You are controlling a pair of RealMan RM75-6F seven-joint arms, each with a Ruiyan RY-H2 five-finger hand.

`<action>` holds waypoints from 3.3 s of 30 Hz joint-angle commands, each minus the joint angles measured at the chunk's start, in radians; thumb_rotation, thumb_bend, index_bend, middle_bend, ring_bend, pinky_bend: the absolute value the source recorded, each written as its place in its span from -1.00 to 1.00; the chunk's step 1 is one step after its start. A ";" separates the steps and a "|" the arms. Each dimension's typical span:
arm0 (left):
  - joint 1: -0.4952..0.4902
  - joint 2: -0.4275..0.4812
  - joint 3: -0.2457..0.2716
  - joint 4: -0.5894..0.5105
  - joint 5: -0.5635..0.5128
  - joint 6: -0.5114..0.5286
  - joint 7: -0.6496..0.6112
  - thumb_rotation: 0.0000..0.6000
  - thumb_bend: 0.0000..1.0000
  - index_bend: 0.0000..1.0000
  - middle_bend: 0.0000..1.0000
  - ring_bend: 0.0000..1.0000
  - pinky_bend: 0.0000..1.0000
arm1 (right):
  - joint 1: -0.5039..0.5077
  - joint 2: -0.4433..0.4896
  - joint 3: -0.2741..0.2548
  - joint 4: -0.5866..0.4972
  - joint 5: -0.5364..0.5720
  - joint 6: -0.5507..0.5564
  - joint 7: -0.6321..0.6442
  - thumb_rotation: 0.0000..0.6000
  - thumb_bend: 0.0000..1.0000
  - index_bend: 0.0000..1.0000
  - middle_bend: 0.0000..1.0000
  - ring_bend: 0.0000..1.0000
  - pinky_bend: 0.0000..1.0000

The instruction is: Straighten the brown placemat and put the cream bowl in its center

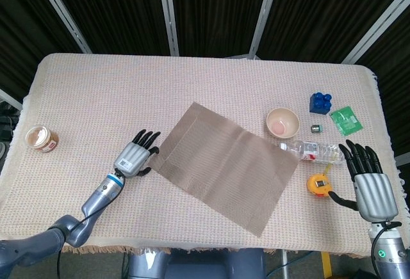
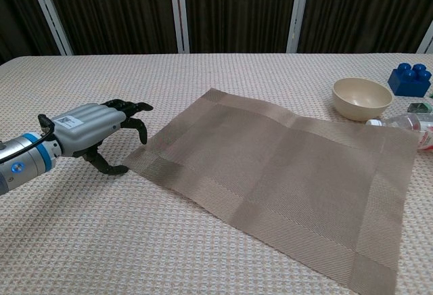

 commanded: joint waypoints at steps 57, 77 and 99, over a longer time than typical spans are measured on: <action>0.116 0.216 0.131 -0.477 -0.069 0.103 0.283 1.00 0.00 0.35 -1.00 -1.00 -1.00 | -0.040 0.045 0.003 -0.043 -0.103 0.030 0.070 1.00 -1.00 -1.00 -1.00 -1.00 -1.00; 0.176 0.329 0.265 -0.693 -0.008 0.082 0.403 1.00 0.00 0.35 -1.00 -1.00 -1.00 | -0.050 0.040 0.004 -0.052 -0.120 0.034 0.047 1.00 -1.00 -1.00 -1.00 -1.00 -1.00; 0.199 0.408 0.266 -0.737 0.016 0.096 0.366 1.00 -1.00 -1.00 -1.00 -1.00 -1.00 | -0.054 0.040 0.009 -0.053 -0.123 0.030 0.049 1.00 -1.00 -0.99 -1.00 -1.00 -1.00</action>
